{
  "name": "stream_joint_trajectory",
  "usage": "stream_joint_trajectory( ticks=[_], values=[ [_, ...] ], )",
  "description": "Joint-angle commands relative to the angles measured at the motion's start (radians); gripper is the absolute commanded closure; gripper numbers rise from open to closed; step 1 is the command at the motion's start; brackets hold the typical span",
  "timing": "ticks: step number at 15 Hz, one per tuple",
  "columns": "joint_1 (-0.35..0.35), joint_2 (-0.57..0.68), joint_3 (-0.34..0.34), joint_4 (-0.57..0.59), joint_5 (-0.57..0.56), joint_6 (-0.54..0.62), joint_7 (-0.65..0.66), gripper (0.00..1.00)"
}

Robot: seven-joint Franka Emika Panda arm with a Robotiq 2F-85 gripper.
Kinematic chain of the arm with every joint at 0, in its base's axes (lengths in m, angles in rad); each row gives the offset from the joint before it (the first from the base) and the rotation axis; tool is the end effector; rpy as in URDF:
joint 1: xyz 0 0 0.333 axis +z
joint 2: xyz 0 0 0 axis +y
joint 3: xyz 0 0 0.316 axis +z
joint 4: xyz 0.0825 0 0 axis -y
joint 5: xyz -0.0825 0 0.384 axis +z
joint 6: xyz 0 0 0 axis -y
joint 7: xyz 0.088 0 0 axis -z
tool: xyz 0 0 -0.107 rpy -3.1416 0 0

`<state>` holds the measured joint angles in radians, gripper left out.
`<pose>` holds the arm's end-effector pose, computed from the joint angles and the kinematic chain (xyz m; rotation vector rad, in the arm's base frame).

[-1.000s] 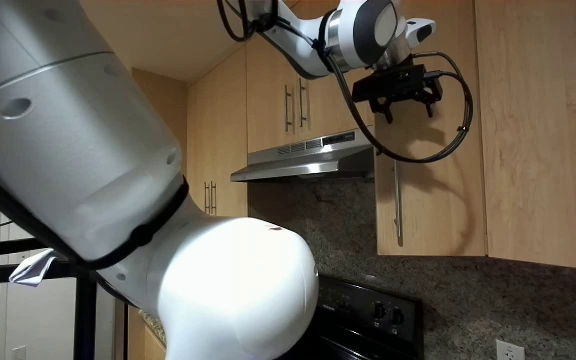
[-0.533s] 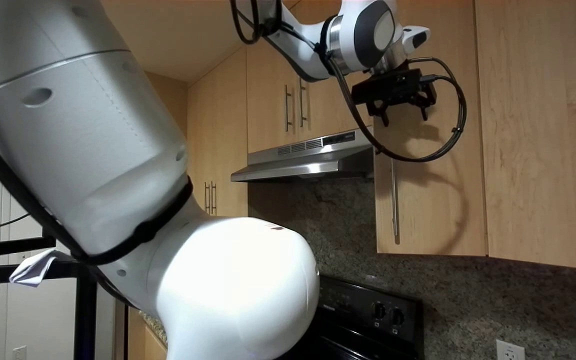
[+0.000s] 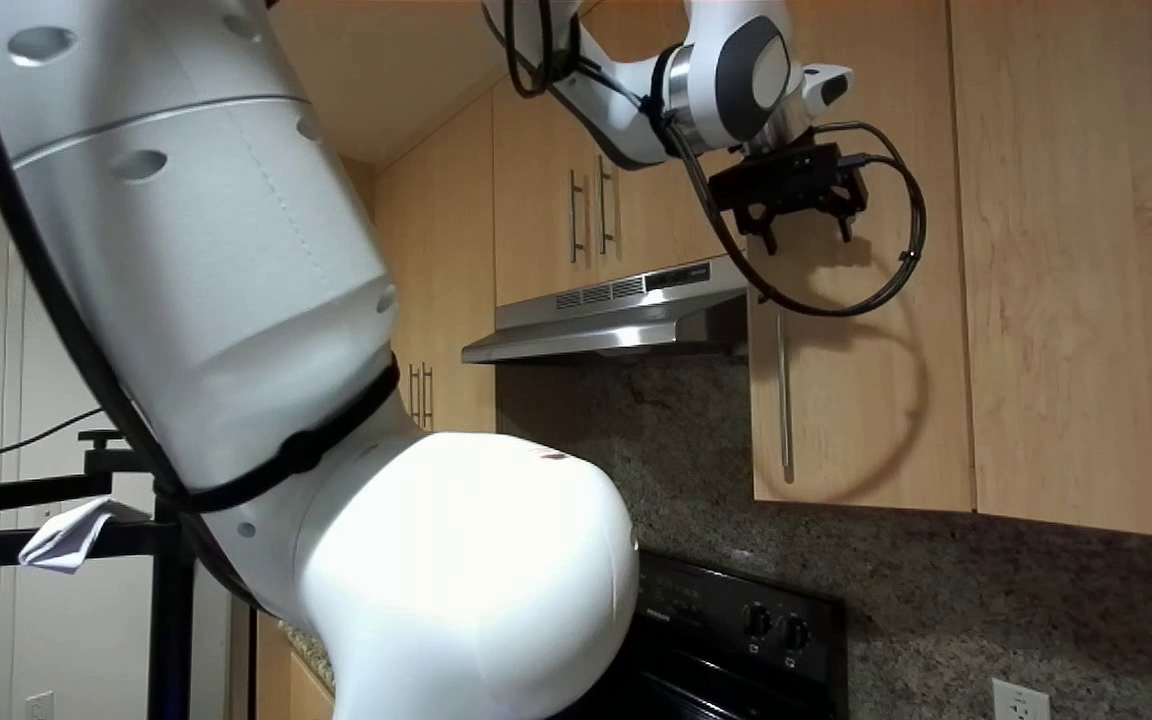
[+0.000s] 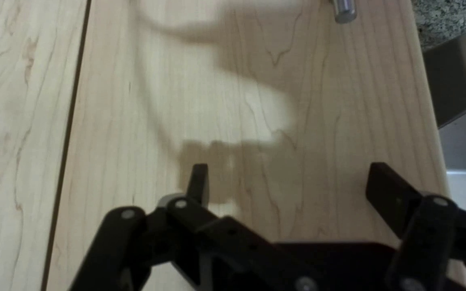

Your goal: Close the open upper cabinet door

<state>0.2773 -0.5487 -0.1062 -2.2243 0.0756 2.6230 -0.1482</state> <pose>0.4317 0.0593 0.6947 -2.6611 -0.3478 -1.3667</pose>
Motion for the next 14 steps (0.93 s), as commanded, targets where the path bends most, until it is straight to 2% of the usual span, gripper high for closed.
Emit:
stream_joint_trajectory(
  ticks=[1,14],
  values=[
    [-0.017,0.049,0.029,0.054,0.024,-0.008,-0.038,0.00],
    [-0.011,0.146,0.044,0.144,0.044,-0.024,-0.063,0.00]
  ],
)
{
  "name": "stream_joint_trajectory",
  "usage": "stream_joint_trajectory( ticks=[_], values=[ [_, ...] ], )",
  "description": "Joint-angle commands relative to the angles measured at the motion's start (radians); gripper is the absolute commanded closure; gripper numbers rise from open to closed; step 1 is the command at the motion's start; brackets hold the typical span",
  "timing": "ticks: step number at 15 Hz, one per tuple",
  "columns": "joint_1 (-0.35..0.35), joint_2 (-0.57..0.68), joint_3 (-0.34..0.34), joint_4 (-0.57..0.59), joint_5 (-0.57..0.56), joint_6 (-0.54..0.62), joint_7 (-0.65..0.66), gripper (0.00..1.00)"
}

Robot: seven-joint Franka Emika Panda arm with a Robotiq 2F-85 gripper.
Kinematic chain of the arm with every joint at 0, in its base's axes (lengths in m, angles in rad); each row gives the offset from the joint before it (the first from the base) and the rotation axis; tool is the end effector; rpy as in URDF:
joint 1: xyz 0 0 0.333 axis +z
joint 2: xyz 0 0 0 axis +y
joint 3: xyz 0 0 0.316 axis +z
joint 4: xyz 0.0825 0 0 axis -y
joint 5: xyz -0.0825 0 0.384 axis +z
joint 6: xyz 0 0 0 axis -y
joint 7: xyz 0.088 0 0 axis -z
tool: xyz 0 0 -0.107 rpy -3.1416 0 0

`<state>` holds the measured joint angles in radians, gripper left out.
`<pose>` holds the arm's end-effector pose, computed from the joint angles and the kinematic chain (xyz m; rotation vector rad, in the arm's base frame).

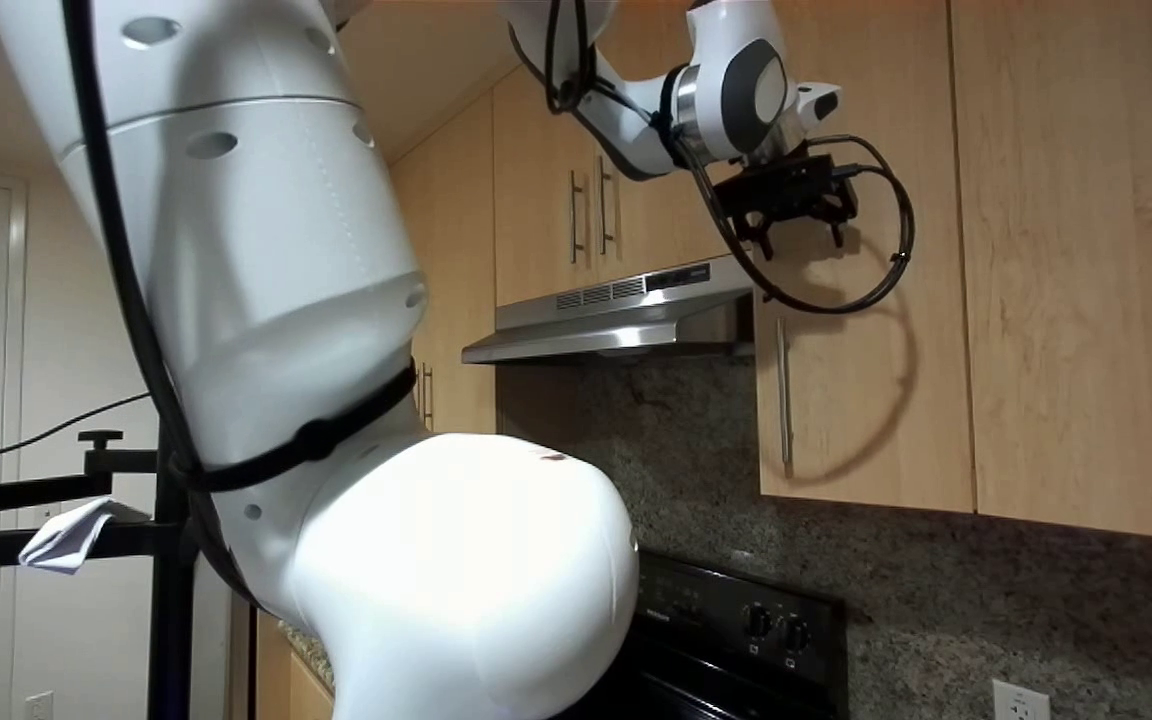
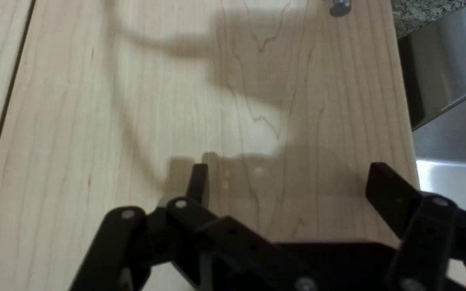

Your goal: Close the open upper cabinet door

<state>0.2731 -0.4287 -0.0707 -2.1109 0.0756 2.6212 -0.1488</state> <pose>0.4655 0.0858 0.7011 -2.6712 -0.3984 -1.3630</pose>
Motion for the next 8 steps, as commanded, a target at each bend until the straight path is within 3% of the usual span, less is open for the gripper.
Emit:
stream_joint_trajectory(
  ticks=[1,8],
  values=[
    [-0.007,0.035,0.010,0.037,0.045,-0.025,-0.063,0.00],
    [-0.013,0.067,0.019,0.053,0.047,-0.037,-0.065,0.00]
  ],
)
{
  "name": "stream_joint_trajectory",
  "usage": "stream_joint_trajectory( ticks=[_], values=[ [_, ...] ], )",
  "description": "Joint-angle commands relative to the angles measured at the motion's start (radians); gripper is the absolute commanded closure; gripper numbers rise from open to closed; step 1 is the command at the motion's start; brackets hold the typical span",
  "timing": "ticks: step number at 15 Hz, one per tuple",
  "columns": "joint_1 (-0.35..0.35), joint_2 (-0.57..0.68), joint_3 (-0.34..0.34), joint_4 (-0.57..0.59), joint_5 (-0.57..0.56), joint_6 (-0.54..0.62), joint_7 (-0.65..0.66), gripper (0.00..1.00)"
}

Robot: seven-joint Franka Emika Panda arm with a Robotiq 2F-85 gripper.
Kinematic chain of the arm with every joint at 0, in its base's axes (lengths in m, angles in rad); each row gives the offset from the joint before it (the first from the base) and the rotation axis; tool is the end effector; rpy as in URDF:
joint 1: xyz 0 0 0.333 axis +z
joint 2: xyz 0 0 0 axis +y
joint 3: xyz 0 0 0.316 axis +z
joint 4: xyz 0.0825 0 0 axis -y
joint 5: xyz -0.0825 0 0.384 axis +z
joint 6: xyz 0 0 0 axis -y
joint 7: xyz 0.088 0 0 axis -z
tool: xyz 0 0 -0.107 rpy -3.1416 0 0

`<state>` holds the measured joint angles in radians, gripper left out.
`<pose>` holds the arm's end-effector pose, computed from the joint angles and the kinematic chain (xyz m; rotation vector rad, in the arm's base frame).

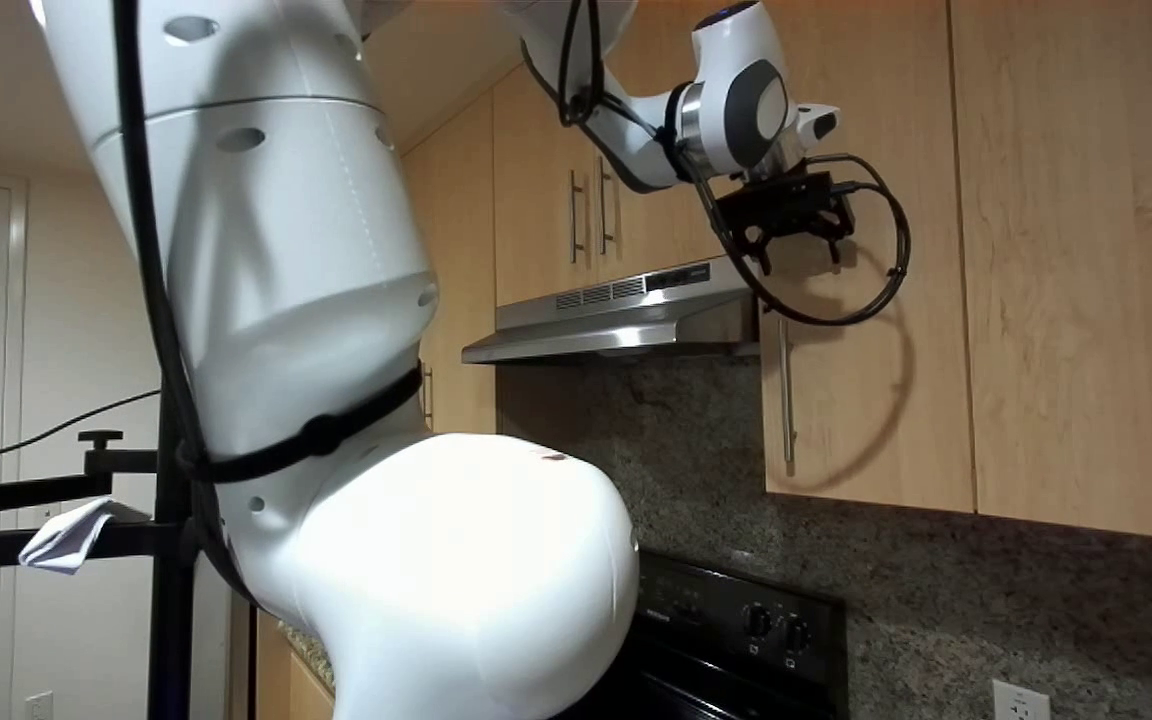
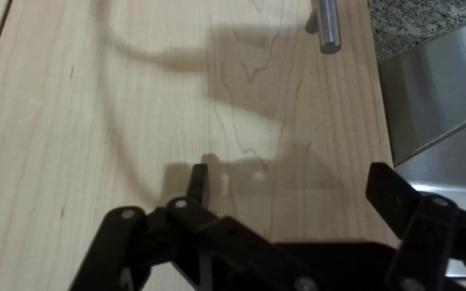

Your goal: Close the open upper cabinet door

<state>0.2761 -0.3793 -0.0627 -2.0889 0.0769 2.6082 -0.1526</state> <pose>0.4807 0.0963 0.6874 -2.6974 -0.4240 -1.3098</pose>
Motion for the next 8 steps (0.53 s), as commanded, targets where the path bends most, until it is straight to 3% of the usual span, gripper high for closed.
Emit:
stream_joint_trajectory(
  ticks=[1,5,8],
  values=[
    [-0.018,0.017,0.011,0.034,0.046,-0.020,-0.059,0.00],
    [-0.050,-0.009,0.011,0.030,0.036,-0.058,-0.022,0.00],
    [-0.081,-0.043,-0.004,0.031,0.040,-0.230,-0.022,0.00]
  ],
)
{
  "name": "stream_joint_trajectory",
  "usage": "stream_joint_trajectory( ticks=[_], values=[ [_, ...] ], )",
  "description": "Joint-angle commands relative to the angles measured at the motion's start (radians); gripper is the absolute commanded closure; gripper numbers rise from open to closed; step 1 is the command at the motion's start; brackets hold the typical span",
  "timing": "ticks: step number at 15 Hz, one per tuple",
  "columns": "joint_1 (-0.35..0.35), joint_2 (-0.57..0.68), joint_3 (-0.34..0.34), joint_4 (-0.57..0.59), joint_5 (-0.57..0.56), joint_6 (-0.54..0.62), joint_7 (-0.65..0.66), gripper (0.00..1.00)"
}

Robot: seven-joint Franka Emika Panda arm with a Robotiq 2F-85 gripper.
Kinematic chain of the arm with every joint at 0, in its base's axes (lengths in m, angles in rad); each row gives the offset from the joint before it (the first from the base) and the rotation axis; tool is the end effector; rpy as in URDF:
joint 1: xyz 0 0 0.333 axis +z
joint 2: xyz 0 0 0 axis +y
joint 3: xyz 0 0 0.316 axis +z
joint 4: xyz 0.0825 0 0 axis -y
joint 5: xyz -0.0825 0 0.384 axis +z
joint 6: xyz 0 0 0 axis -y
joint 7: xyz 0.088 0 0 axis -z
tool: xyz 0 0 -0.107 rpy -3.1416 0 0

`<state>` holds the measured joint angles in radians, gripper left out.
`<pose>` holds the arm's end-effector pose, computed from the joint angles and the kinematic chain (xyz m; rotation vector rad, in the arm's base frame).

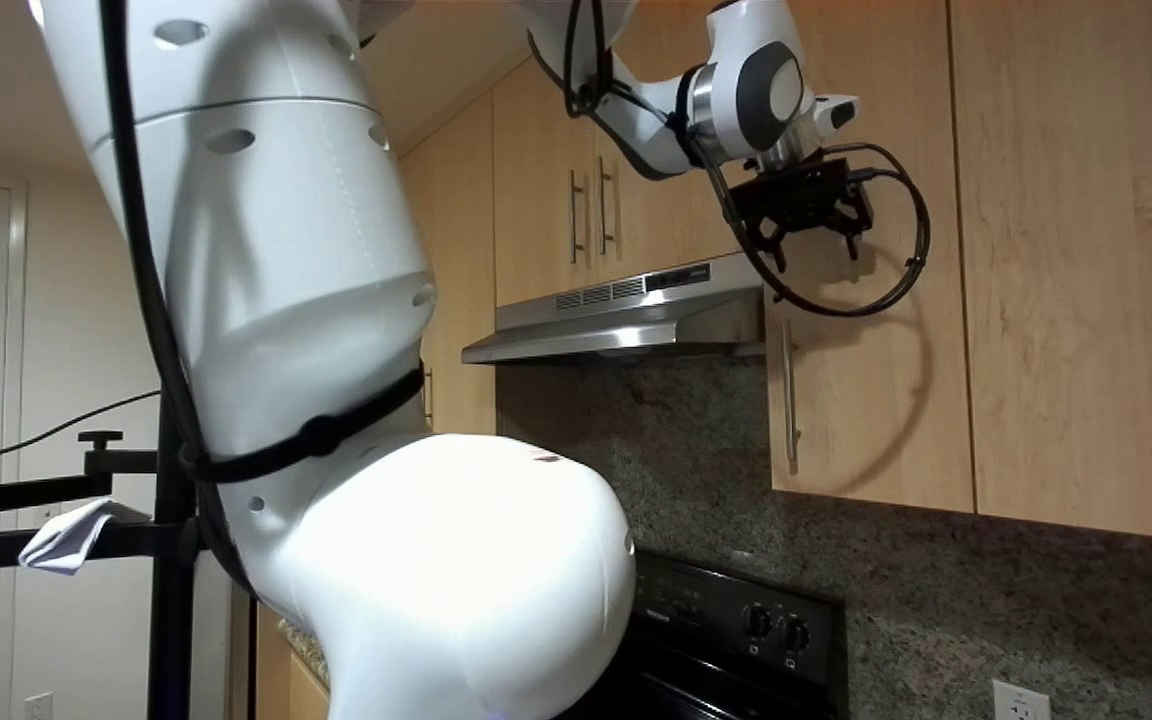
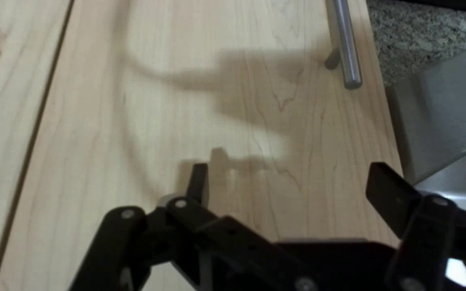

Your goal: Close the open upper cabinet door

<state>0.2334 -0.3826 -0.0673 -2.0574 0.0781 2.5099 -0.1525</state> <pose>0.4822 0.0735 0.6920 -2.7579 -0.3742 -1.2315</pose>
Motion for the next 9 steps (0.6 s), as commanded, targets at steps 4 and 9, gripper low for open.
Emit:
stream_joint_trajectory(
  ticks=[4,9],
  values=[
    [-0.095,-0.105,-0.020,-0.046,0.034,-0.261,-0.019,0.00],
    [-0.155,-0.173,-0.054,-0.138,0.056,-0.347,0.000,0.00]
  ],
)
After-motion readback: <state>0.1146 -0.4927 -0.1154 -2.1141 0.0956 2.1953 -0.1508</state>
